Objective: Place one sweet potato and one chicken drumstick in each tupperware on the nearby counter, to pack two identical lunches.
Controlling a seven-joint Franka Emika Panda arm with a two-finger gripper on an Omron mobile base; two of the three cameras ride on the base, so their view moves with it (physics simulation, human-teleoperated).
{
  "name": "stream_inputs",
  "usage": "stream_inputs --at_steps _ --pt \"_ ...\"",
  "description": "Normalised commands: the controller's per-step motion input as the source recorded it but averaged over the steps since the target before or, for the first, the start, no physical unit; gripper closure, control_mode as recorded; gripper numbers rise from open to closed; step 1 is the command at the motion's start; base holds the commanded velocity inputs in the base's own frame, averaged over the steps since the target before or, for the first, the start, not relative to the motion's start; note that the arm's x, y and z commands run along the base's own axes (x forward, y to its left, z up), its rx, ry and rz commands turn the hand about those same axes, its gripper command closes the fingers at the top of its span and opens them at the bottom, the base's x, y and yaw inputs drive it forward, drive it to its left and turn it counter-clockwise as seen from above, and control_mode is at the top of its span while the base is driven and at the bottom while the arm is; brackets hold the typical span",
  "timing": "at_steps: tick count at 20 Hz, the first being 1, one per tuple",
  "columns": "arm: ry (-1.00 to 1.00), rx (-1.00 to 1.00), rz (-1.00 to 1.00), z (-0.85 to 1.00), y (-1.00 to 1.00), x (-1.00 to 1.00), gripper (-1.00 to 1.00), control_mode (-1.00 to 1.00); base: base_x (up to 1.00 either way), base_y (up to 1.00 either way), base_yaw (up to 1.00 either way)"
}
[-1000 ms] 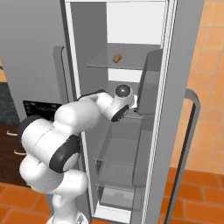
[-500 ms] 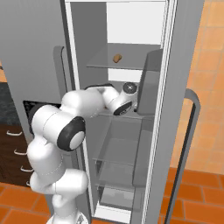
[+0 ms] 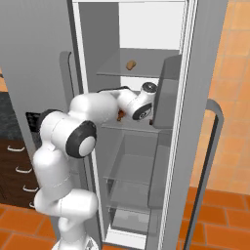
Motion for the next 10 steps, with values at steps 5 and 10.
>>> stream_inputs --at_steps 5,10 --pt "0.08 0.00 0.00 -0.02 0.00 0.69 -1.00 -1.00 0.00 0.00 0.00" --pt "0.00 0.00 0.00 -0.02 -0.03 0.51 -1.00 -1.00 0.00 0.00 0.00"
